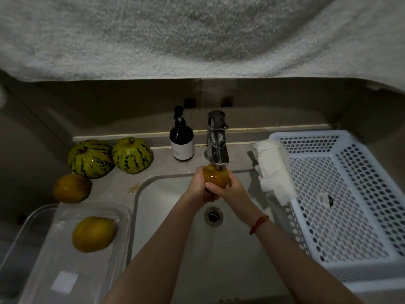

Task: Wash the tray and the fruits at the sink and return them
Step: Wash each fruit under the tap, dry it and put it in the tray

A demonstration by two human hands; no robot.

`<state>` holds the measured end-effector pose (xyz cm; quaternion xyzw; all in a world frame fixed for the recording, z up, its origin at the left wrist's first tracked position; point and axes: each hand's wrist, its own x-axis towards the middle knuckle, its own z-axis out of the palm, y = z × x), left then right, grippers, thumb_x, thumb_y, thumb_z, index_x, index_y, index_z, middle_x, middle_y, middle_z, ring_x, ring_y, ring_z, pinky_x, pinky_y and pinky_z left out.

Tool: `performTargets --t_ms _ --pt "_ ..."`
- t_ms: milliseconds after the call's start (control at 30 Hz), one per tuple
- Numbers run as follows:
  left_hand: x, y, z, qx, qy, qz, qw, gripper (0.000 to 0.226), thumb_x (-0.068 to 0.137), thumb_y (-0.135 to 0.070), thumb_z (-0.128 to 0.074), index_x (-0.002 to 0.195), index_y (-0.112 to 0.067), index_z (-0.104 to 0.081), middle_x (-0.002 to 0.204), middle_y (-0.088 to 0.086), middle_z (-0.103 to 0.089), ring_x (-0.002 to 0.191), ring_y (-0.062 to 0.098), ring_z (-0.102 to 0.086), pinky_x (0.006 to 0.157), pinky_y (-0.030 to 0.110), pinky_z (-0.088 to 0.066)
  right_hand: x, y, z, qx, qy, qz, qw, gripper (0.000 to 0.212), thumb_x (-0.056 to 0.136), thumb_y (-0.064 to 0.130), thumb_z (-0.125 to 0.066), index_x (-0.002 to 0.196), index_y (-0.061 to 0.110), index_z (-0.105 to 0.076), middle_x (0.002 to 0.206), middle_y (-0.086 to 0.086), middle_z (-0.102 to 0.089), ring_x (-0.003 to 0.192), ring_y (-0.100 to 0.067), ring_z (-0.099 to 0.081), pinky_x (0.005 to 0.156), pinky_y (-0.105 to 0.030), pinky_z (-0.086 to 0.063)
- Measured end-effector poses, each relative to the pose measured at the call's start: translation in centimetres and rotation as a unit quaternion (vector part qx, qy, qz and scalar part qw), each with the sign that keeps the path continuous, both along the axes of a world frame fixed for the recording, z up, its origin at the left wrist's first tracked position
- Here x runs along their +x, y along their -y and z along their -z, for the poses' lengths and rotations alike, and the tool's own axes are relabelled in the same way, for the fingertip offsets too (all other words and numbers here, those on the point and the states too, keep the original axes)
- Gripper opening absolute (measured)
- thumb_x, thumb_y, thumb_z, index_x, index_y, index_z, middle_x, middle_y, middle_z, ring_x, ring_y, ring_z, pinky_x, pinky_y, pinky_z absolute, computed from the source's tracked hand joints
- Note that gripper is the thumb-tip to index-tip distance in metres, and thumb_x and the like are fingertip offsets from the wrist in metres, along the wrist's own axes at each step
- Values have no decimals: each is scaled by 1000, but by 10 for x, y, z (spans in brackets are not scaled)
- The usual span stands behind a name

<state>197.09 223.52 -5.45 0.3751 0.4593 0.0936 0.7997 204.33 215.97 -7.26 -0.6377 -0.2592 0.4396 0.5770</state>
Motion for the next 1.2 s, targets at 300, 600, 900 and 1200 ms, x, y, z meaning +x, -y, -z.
performTargets --t_ms 300,600,900,1200 --pt "-12 -9 1 10 -1 -68 998 45 102 -39 -26 132 -9 -40 126 21 -49 116 34 -52 88 40 -47 -9 -11 2 -25 -11 -37 999 75 69 -8 -75 129 16 -38 109 -2 -54 97 -17 -60 83 -31 -56" --pt "-17 -5 16 98 71 -32 992 56 86 -24 -66 134 -12 -39 121 16 -54 100 25 -62 68 28 -55 -3 -5 5 -14 215 -13 977 19 86 0 -61 105 2 -61 93 -7 -61 84 -14 -58 71 -3 -42" --pt "1 12 15 80 -93 1 992 54 94 -61 -29 93 -11 -50 82 11 -58 62 17 -58 41 19 -44 2 -20 -14 -147 -61 80 984 35 93 28 -55 121 6 -53 117 -15 -55 108 -33 -55 92 -42 -50" --pt "-11 16 21 381 -95 82 916 29 101 -34 -32 119 -17 -46 107 11 -53 94 25 -56 83 41 -53 11 -31 -3 -305 -71 50 948 60 93 54 -43 125 3 -49 125 -23 -53 106 -37 -59 88 -45 -53"
